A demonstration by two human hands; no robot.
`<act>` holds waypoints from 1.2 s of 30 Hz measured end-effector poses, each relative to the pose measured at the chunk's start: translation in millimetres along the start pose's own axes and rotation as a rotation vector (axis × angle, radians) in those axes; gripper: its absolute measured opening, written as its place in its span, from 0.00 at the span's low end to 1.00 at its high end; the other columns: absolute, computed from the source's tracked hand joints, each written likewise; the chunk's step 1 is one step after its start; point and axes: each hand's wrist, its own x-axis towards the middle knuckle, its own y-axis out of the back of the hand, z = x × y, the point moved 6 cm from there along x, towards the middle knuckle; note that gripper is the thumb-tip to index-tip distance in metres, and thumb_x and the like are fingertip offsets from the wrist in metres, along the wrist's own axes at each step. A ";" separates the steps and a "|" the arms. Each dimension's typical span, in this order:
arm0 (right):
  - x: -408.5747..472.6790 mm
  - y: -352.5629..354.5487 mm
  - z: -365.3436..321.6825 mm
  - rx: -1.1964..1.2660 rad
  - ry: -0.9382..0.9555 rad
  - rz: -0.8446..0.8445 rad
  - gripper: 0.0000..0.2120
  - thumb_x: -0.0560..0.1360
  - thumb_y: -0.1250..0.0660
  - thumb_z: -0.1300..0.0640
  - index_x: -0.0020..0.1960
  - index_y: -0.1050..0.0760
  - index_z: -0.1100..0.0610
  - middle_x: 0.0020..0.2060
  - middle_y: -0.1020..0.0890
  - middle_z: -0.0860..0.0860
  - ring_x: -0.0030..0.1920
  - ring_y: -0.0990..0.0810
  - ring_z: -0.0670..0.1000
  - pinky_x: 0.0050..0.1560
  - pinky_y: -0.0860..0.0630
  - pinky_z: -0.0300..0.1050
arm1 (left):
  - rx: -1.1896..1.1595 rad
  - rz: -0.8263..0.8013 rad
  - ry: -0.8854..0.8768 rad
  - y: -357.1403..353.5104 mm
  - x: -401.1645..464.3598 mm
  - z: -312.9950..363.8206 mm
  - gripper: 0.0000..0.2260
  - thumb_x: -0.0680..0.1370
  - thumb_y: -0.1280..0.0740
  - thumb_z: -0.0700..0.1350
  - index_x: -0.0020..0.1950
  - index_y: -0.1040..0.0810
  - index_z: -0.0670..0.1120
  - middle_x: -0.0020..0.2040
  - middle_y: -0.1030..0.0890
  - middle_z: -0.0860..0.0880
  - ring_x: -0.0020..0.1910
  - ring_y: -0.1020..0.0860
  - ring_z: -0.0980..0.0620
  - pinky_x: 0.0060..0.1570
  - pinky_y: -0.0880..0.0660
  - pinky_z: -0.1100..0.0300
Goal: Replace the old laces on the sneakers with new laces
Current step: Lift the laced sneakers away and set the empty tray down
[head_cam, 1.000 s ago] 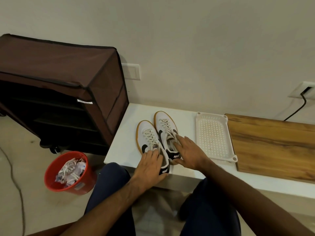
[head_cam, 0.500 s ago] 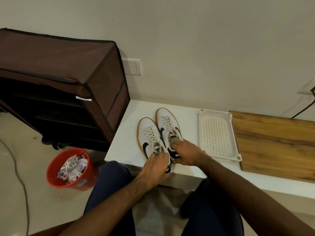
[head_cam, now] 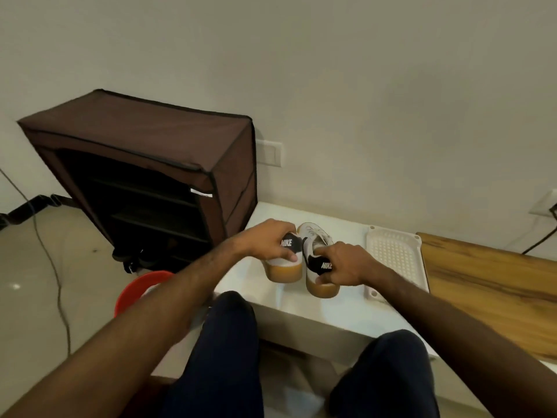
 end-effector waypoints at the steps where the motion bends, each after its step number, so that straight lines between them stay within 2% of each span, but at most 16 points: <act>1: -1.8 10.8 -12.5 -0.015 0.009 -0.002 0.22 0.71 0.28 0.40 0.61 0.25 0.46 0.50 0.19 0.47 0.49 0.22 0.52 0.46 0.28 0.45 | 0.045 -0.040 -0.024 12.6 -10.2 -0.1 0.14 0.74 0.23 0.52 0.52 0.25 0.50 0.47 0.22 0.53 0.47 0.24 0.52 0.42 0.32 0.62; 3: -5.4 31.3 -33.0 -0.015 0.026 0.002 0.26 0.71 0.27 0.38 0.65 0.25 0.47 0.54 0.18 0.49 0.52 0.20 0.53 0.47 0.27 0.45 | 0.094 -0.109 -0.043 37.7 -29.6 -2.1 0.15 0.74 0.24 0.52 0.53 0.25 0.49 0.48 0.22 0.53 0.46 0.24 0.53 0.42 0.31 0.63; 5: -9.4 54.4 -59.6 0.051 0.061 0.005 0.26 0.72 0.26 0.38 0.66 0.24 0.48 0.53 0.19 0.48 0.52 0.21 0.52 0.47 0.27 0.45 | 0.108 -0.135 -0.055 65.5 -58.3 -8.7 0.15 0.74 0.23 0.52 0.55 0.24 0.49 0.49 0.21 0.53 0.47 0.23 0.55 0.45 0.29 0.63; 7: -9.2 74.9 -89.1 0.142 0.106 0.002 0.25 0.71 0.25 0.38 0.63 0.22 0.49 0.52 0.19 0.45 0.51 0.21 0.50 0.50 0.23 0.47 | 0.110 -0.145 -0.055 88.1 -93.2 -22.3 0.15 0.74 0.23 0.51 0.55 0.25 0.52 0.49 0.22 0.57 0.47 0.23 0.60 0.46 0.29 0.66; 10: -4.3 91.8 -134.8 0.211 0.176 0.003 0.26 0.67 0.27 0.33 0.58 0.21 0.49 0.50 0.17 0.46 0.49 0.19 0.49 0.54 0.20 0.55 | 0.121 -0.114 -0.033 104.3 -145.3 -56.1 0.17 0.73 0.23 0.53 0.57 0.23 0.50 0.50 0.20 0.57 0.49 0.22 0.59 0.49 0.25 0.61; 12: 1.5 92.8 -169.3 0.225 0.237 -0.001 0.20 0.69 0.25 0.37 0.56 0.22 0.46 0.50 0.17 0.46 0.49 0.20 0.48 0.53 0.20 0.51 | 0.119 -0.084 -0.009 105.5 -180.5 -84.6 0.19 0.73 0.23 0.54 0.59 0.23 0.50 0.51 0.20 0.56 0.49 0.22 0.59 0.50 0.25 0.59; 14: 10.3 88.5 -205.7 0.240 0.291 0.003 0.19 0.71 0.24 0.41 0.58 0.21 0.46 0.51 0.17 0.46 0.50 0.19 0.48 0.52 0.21 0.48 | 0.100 -0.057 0.024 100.8 -214.3 -115.7 0.18 0.74 0.24 0.52 0.60 0.24 0.50 0.49 0.21 0.57 0.48 0.23 0.60 0.47 0.26 0.62; 17: 34.1 69.1 -248.2 0.284 0.327 -0.011 0.21 0.72 0.24 0.42 0.61 0.20 0.50 0.52 0.16 0.47 0.51 0.18 0.49 0.54 0.20 0.49 | 0.147 0.006 0.041 91.1 -252.1 -158.2 0.18 0.75 0.25 0.50 0.61 0.26 0.48 0.47 0.21 0.53 0.45 0.24 0.57 0.45 0.27 0.58; 19: 58.6 52.3 -270.8 0.282 0.310 -0.012 0.22 0.71 0.24 0.41 0.61 0.20 0.50 0.53 0.16 0.47 0.52 0.18 0.49 0.54 0.19 0.51 | 0.226 0.052 0.043 82.3 -266.2 -183.8 0.15 0.75 0.26 0.51 0.56 0.27 0.50 0.39 0.25 0.56 0.38 0.26 0.58 0.40 0.30 0.59; 21: 82.3 34.8 -294.2 0.238 0.303 -0.006 0.23 0.71 0.25 0.38 0.61 0.21 0.48 0.53 0.16 0.46 0.53 0.18 0.50 0.53 0.19 0.51 | 0.319 0.100 0.073 77.0 -272.4 -208.4 0.14 0.76 0.26 0.52 0.55 0.27 0.50 0.33 0.31 0.61 0.33 0.31 0.63 0.44 0.35 0.61; 22: 91.8 27.5 -303.7 0.212 0.295 0.002 0.24 0.71 0.26 0.37 0.61 0.22 0.48 0.53 0.16 0.46 0.54 0.18 0.51 0.54 0.20 0.51 | 0.365 0.127 0.078 74.3 -271.9 -219.8 0.14 0.76 0.27 0.53 0.56 0.27 0.50 0.34 0.33 0.63 0.33 0.33 0.64 0.48 0.37 0.61; 24: 114.2 13.3 -323.2 0.166 0.285 0.019 0.26 0.72 0.28 0.35 0.64 0.24 0.47 0.57 0.17 0.47 0.58 0.19 0.52 0.56 0.22 0.50 | 0.434 0.145 0.105 69.4 -268.4 -246.5 0.15 0.77 0.29 0.54 0.59 0.27 0.51 0.41 0.28 0.62 0.37 0.32 0.61 0.53 0.37 0.58; 25: 124.3 8.5 -330.2 0.141 0.278 0.030 0.27 0.72 0.28 0.35 0.65 0.25 0.48 0.59 0.17 0.47 0.59 0.19 0.52 0.57 0.23 0.50 | 0.453 0.161 0.115 69.4 -265.0 -258.0 0.16 0.77 0.29 0.55 0.59 0.28 0.50 0.44 0.24 0.60 0.40 0.29 0.58 0.54 0.36 0.57; 27: 148.1 -0.7 -342.3 0.092 0.262 0.047 0.26 0.74 0.29 0.37 0.66 0.26 0.50 0.60 0.18 0.48 0.61 0.20 0.53 0.58 0.24 0.50 | 0.473 0.192 0.127 70.1 -254.7 -282.7 0.17 0.76 0.29 0.55 0.59 0.28 0.50 0.48 0.19 0.56 0.46 0.23 0.53 0.52 0.35 0.56; 31: 197.5 -14.5 -357.4 0.021 0.197 0.099 0.25 0.76 0.32 0.38 0.64 0.26 0.54 0.57 0.18 0.51 0.59 0.19 0.55 0.54 0.24 0.49 | 0.503 0.250 0.099 69.7 -221.1 -322.7 0.16 0.75 0.28 0.51 0.58 0.27 0.49 0.50 0.20 0.53 0.50 0.22 0.51 0.45 0.36 0.56; 36: 254.4 -31.9 -349.4 -0.008 0.125 0.140 0.19 0.76 0.33 0.43 0.58 0.26 0.56 0.52 0.17 0.52 0.54 0.17 0.55 0.50 0.25 0.47 | 0.416 0.307 0.083 58.6 -175.4 -368.7 0.17 0.74 0.30 0.44 0.61 0.26 0.44 0.52 0.21 0.47 0.53 0.23 0.47 0.45 0.25 0.51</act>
